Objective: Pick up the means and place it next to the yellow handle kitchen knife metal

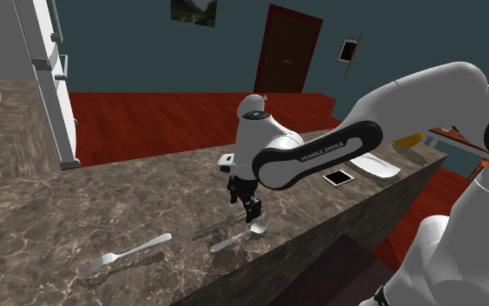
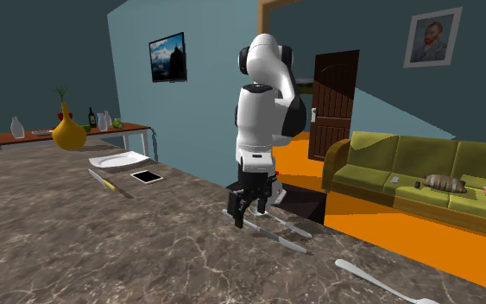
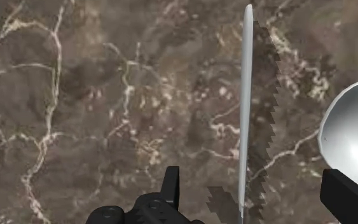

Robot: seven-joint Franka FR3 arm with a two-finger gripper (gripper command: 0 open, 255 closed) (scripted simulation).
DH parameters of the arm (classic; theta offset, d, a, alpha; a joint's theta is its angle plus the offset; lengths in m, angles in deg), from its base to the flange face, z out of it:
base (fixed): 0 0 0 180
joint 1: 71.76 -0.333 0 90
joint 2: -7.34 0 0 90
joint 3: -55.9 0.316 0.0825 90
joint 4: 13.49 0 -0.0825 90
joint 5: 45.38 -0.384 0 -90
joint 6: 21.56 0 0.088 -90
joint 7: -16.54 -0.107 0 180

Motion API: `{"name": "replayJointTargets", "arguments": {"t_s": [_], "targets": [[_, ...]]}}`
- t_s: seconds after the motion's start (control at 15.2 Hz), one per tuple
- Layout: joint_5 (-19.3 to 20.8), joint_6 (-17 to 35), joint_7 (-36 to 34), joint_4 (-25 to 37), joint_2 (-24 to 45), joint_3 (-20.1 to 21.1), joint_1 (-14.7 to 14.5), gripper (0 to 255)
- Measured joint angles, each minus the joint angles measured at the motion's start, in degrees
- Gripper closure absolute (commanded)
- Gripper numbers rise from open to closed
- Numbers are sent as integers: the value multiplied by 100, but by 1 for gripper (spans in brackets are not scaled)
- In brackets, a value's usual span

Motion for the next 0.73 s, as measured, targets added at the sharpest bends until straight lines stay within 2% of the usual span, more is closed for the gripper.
{"name": "replayJointTargets", "arguments": {"t_s": [0.07,0.13,0.73], "targets": [[0,1,0,0,1,0,0,0],[0,1,0,0,1,0,0,255],[0,1,0,0,0,0,0,255]]}}
